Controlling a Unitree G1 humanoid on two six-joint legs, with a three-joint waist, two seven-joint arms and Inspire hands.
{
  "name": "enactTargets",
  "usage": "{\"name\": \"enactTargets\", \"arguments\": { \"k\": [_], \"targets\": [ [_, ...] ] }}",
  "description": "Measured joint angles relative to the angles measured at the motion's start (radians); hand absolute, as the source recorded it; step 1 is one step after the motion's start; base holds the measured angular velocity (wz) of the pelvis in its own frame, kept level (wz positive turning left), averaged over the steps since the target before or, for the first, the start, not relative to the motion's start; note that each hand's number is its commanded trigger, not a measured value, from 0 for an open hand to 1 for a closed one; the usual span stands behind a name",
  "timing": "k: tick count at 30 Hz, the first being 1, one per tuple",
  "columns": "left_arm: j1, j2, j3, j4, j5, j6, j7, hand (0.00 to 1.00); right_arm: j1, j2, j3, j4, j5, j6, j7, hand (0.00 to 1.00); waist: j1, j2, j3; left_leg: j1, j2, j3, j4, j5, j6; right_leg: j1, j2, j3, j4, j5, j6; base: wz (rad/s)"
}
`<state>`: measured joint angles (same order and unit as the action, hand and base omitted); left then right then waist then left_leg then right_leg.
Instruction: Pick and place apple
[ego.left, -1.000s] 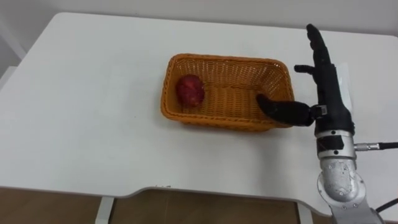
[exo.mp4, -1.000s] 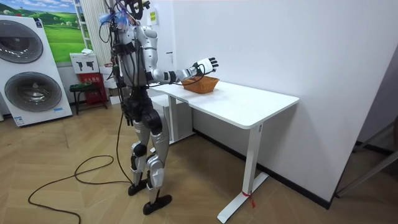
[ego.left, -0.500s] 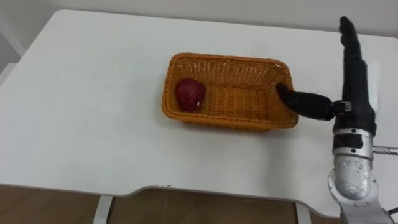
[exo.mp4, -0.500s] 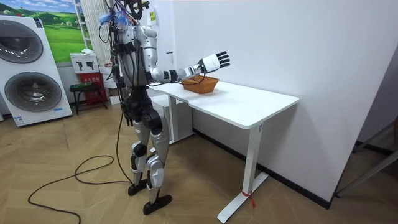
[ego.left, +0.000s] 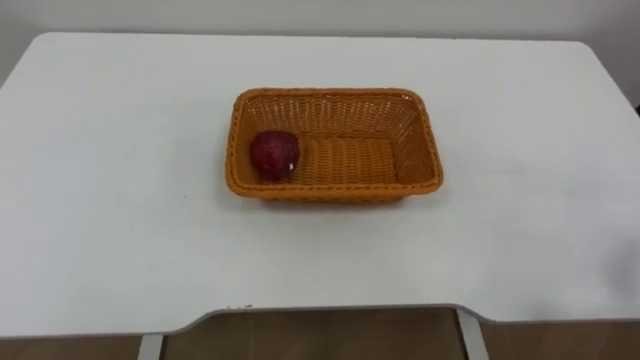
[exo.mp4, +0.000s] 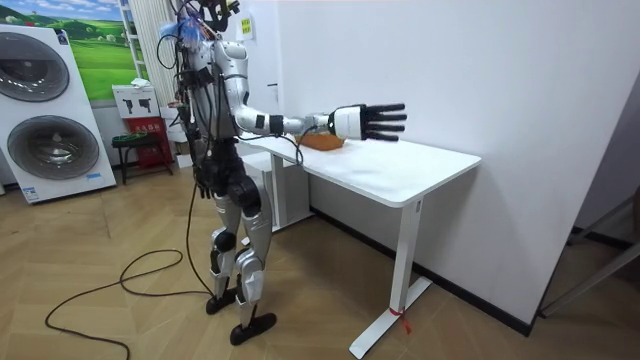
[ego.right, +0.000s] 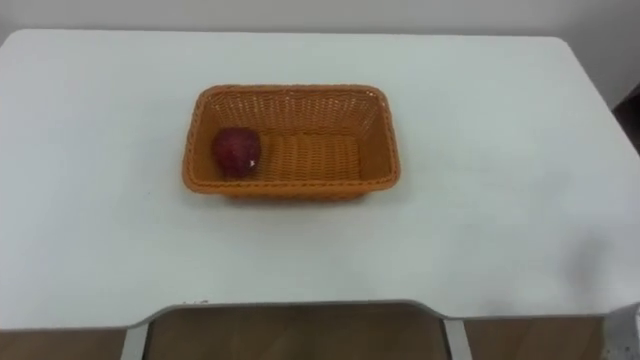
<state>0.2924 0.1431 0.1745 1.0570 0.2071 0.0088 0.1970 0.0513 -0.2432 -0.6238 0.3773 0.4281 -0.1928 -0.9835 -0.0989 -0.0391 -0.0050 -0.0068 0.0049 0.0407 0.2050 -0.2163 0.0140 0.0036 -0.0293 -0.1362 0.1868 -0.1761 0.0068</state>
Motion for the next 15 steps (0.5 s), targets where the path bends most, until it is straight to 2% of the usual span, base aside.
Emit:
{"name": "enactTargets", "arguments": {
  "k": [3, 5, 9, 12, 15],
  "targets": [
    [-0.015, 0.000, 0.011, -0.009, 0.002, 0.019, -0.006, 0.00, 0.009, -0.001, -0.048, 0.128, 0.112, 0.021, -0.021, 0.00, -0.011, 0.008, -0.0041, 0.001, -0.001, 0.006, -0.006, 0.001, 0.002, -0.006, 0.000, 0.008, 0.002, 0.000, 0.000, -0.08],
    [-0.014, -0.001, 0.044, -0.045, 0.001, 0.033, -0.019, 0.00, 0.009, -0.001, -0.082, 0.224, 0.181, 0.045, -0.021, 0.00, -0.009, 0.009, -0.0031, 0.002, -0.001, 0.021, -0.013, 0.006, 0.002, -0.020, 0.000, 0.026, 0.015, -0.001, 0.001, -0.17],
    [-0.013, 0.001, 0.058, -0.066, 0.003, 0.036, -0.032, 0.00, 0.019, 0.000, -0.084, 0.369, 0.211, 0.054, -0.007, 0.00, -0.008, 0.007, -0.0015, 0.001, -0.002, 0.025, -0.009, 0.007, 0.003, -0.021, -0.001, 0.031, 0.017, -0.002, 0.001, -0.04],
    [-0.016, 0.000, 0.057, -0.066, 0.001, 0.036, -0.039, 0.00, 0.026, 0.015, -0.031, 0.498, 0.205, 0.058, 0.034, 0.00, -0.005, 0.002, 0.0019, 0.000, -0.001, 0.025, -0.007, 0.007, 0.003, -0.018, -0.001, 0.027, 0.013, -0.002, 0.001, 0.02],
    [-0.030, -0.004, 0.055, -0.056, 0.005, 0.036, -0.060, 0.00, 0.047, 0.034, 0.080, 0.645, 0.192, 0.091, 0.114, 0.00, 0.017, 0.001, 0.0026, 0.001, -0.003, 0.016, -0.008, 0.007, 0.003, -0.013, 0.000, 0.035, 0.006, -0.002, 0.001, 0.05]
  ]
}}
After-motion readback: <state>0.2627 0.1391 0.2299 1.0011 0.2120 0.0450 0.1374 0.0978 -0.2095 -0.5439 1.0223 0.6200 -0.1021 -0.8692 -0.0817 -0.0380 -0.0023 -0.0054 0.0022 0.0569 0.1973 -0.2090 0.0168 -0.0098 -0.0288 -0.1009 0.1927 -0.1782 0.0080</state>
